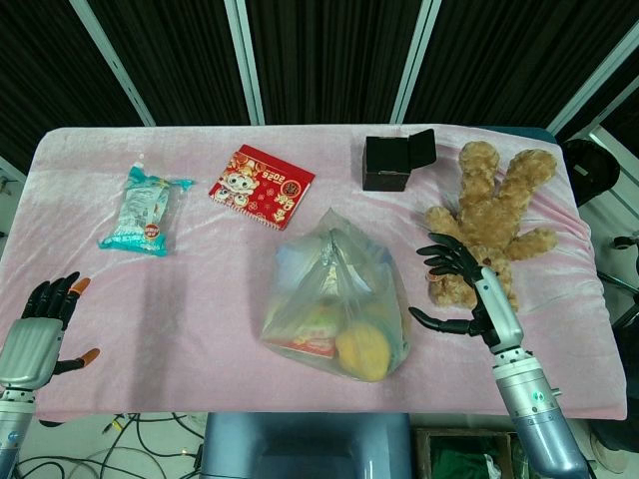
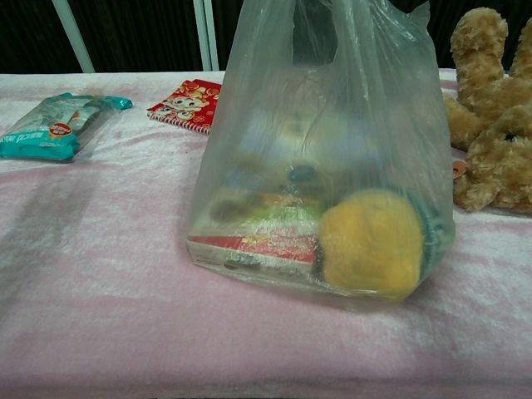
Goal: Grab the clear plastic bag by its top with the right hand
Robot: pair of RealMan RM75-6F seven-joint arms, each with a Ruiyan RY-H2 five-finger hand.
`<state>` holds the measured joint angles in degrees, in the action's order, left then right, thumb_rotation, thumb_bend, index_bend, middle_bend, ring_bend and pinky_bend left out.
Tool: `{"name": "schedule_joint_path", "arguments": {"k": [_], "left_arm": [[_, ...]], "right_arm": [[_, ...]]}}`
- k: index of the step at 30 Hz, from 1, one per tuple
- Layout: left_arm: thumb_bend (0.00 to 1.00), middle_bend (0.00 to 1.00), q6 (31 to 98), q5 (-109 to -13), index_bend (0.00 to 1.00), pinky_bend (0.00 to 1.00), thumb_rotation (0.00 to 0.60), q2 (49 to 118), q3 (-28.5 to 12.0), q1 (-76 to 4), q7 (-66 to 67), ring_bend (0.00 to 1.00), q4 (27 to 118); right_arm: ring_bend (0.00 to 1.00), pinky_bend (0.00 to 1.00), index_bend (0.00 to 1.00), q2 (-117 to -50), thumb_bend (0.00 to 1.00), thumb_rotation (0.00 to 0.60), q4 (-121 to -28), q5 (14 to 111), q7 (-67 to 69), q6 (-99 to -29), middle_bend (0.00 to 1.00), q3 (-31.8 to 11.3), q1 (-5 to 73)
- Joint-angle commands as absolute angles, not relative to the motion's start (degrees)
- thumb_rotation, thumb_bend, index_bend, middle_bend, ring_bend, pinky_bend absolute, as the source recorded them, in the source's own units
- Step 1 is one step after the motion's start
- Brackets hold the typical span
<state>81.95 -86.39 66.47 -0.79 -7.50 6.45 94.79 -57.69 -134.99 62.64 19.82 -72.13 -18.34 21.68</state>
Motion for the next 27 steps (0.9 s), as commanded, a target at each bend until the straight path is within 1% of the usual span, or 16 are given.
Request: {"name": "schedule_joint_path", "arguments": {"k": [1, 18, 27], "left_arm": [[0.00, 0.00, 81.95, -86.39, 0.00, 0.00, 0.600, 66.45, -0.79, -7.49, 6.42, 0.00, 94.79], [0.00, 0.00, 82.06, -86.33, 0.00, 0.00, 0.600, 66.48, -0.96, -7.50, 6.20, 0.00, 94.73], [0.00, 0.00, 82.02, -86.09, 0.00, 0.00, 0.600, 66.54, -1.11, -7.54, 6.34, 0.00, 94.74]], "right_arm": [[0.26, 0.28, 0.18, -57.75, 0.12, 0.600, -134.99, 62.66, 19.77, -72.09, 0.24, -18.31, 21.65], [0.25, 0.28, 0.18, -58.34, 0.12, 0.600, -134.99, 63.54, 19.56, -71.67, 0.24, -18.42, 21.64], [0.25, 0.28, 0.17, -58.36, 0.12, 0.600, -134.99, 62.22, 19.81, -71.08, 0.24, -19.38, 22.30]]}}
